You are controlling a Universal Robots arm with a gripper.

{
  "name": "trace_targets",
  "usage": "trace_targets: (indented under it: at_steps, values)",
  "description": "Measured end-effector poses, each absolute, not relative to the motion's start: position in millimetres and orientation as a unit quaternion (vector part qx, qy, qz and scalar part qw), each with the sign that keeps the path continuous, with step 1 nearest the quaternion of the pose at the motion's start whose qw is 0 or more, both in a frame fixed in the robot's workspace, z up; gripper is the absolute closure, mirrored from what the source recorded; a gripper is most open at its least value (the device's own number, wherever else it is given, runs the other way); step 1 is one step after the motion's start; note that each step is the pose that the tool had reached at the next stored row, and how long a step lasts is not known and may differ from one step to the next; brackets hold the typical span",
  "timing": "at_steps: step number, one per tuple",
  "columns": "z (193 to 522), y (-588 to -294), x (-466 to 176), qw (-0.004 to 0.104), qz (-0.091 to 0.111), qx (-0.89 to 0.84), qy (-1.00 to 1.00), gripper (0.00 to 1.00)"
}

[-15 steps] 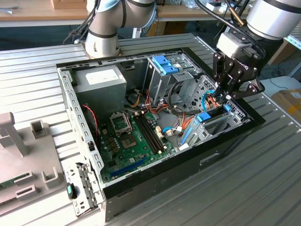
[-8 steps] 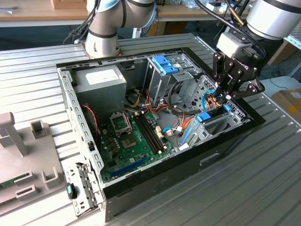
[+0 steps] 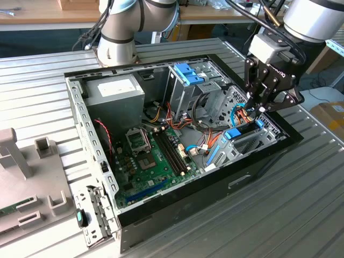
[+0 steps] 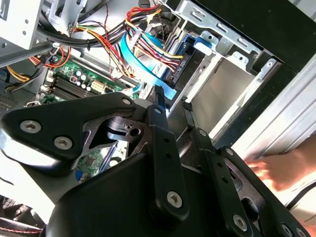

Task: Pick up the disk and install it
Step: 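Insert the second disk wire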

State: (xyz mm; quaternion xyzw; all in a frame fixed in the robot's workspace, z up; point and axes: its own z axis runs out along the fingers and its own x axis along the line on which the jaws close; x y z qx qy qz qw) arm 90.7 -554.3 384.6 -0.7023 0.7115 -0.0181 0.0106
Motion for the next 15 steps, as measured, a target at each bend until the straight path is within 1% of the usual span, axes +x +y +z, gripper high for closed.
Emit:
trace_targets:
  at_steps: [3,9,10,15]
  values:
    - [386,-554,93,0.009,-0.017,-0.702,0.712,0.7]
    - [392,-553,93,0.008,-0.016,-0.702,0.712,0.7]
    - [392,-553,97,0.007,-0.015,-0.702,0.712,0.7]
    - [383,-553,101,0.006,-0.014,-0.702,0.712,0.7]
